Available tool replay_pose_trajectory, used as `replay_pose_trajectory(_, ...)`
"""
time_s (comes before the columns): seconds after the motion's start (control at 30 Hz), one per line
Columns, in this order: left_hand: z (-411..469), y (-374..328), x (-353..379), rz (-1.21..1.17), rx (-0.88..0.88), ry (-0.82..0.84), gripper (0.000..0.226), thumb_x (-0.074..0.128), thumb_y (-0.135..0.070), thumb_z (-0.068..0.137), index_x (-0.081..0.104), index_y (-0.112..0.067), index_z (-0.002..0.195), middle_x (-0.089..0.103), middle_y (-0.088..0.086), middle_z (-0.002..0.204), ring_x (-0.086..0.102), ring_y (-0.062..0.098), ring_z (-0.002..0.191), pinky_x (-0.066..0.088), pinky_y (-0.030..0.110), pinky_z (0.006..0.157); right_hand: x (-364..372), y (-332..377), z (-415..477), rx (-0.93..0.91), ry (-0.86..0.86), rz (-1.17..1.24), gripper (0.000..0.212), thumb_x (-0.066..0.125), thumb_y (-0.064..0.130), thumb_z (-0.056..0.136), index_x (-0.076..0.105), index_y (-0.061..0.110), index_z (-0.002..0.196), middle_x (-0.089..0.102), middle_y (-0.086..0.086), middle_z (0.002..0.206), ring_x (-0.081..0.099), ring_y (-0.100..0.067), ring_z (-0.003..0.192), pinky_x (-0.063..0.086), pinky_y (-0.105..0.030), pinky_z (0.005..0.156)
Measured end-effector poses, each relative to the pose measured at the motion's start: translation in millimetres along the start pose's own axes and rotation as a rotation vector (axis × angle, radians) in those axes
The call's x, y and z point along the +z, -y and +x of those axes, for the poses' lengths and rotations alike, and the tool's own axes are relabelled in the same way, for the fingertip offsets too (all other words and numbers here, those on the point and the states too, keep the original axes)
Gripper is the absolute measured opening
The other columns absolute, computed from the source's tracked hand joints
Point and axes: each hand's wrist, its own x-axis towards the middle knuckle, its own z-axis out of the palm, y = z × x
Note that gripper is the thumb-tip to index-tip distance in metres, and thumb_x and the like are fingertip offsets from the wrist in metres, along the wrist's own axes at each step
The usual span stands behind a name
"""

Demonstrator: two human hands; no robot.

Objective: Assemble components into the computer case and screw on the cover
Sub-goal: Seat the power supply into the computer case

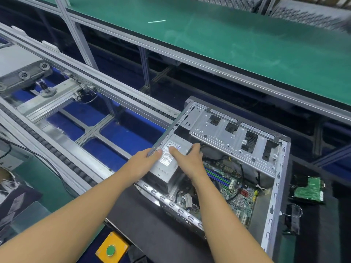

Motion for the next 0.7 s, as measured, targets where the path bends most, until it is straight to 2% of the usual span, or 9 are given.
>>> replay_pose_trajectory(0.1,2,5,0,0.006,-0.004,0.005,0.05,0.034,-0.084,0.084,0.063,-0.05,0.107,0.068,-0.027,0.104,0.062,-0.007,0.098,0.046,0.025,0.087,-7,6,10,-0.016,0.009,-0.054,0.104,0.068,0.083,0.061,0.041,0.015,0.135,0.054,-0.004,0.137,0.054,-0.025,0.126,0.048,-0.047,0.104)
replay_pose_trajectory(0.2,2,3,1,0.034,-0.002,0.002,0.05,0.032,-0.078,0.089,0.065,-0.043,0.102,0.072,-0.023,0.096,0.067,-0.003,0.088,0.05,0.026,0.081,-18,11,18,0.086,0.156,0.051,0.087,0.075,0.074,0.071,0.044,0.021,0.133,0.061,-0.001,0.128,0.061,-0.027,0.118,0.055,-0.054,0.099)
replay_pose_trajectory(0.27,3,3,1,0.05,0.007,-0.013,0.048,0.031,-0.077,0.09,0.065,-0.044,0.1,0.072,-0.021,0.094,0.067,-0.001,0.088,0.05,0.025,0.08,-20,11,19,0.127,0.247,0.109,0.073,0.077,0.067,0.075,0.048,0.029,0.13,0.064,-0.001,0.126,0.061,-0.029,0.115,0.059,-0.059,0.087)
replay_pose_trajectory(0.37,4,5,2,0.053,0.005,-0.033,0.049,0.032,-0.075,0.091,0.065,-0.04,0.098,0.072,-0.021,0.092,0.067,-0.001,0.087,0.051,0.027,0.081,-17,7,19,0.099,0.257,0.153,0.051,0.078,0.059,0.08,0.06,0.025,0.114,0.072,-0.005,0.115,0.068,-0.032,0.109,0.061,-0.061,0.078)
replay_pose_trajectory(0.53,7,5,4,0.098,-0.026,-0.073,0.053,0.03,-0.074,0.091,0.066,-0.035,0.095,0.071,-0.015,0.091,0.065,0.005,0.089,0.049,0.031,0.08,-23,-3,18,0.099,0.323,0.167,0.046,0.078,0.049,0.086,0.063,0.016,0.115,0.074,-0.008,0.112,0.07,-0.031,0.106,0.062,-0.058,0.078)
replay_pose_trajectory(0.63,8,4,5,0.119,-0.037,-0.093,0.052,0.027,-0.074,0.092,0.065,-0.039,0.1,0.067,-0.017,0.095,0.06,0.004,0.093,0.043,0.032,0.078,-24,0,16,0.065,0.377,0.071,0.047,0.078,0.051,0.084,0.064,0.017,0.114,0.072,-0.007,0.115,0.069,-0.026,0.106,0.065,-0.044,0.071)
replay_pose_trajectory(0.7,9,4,6,0.136,-0.031,-0.095,0.051,0.026,-0.071,0.094,0.065,-0.039,0.102,0.067,-0.016,0.096,0.06,0.006,0.095,0.042,0.035,0.081,-25,5,14,0.01,0.387,-0.028,0.045,0.075,0.059,0.084,0.067,0.026,0.113,0.072,0.001,0.112,0.067,-0.018,0.1,0.063,-0.035,0.068)
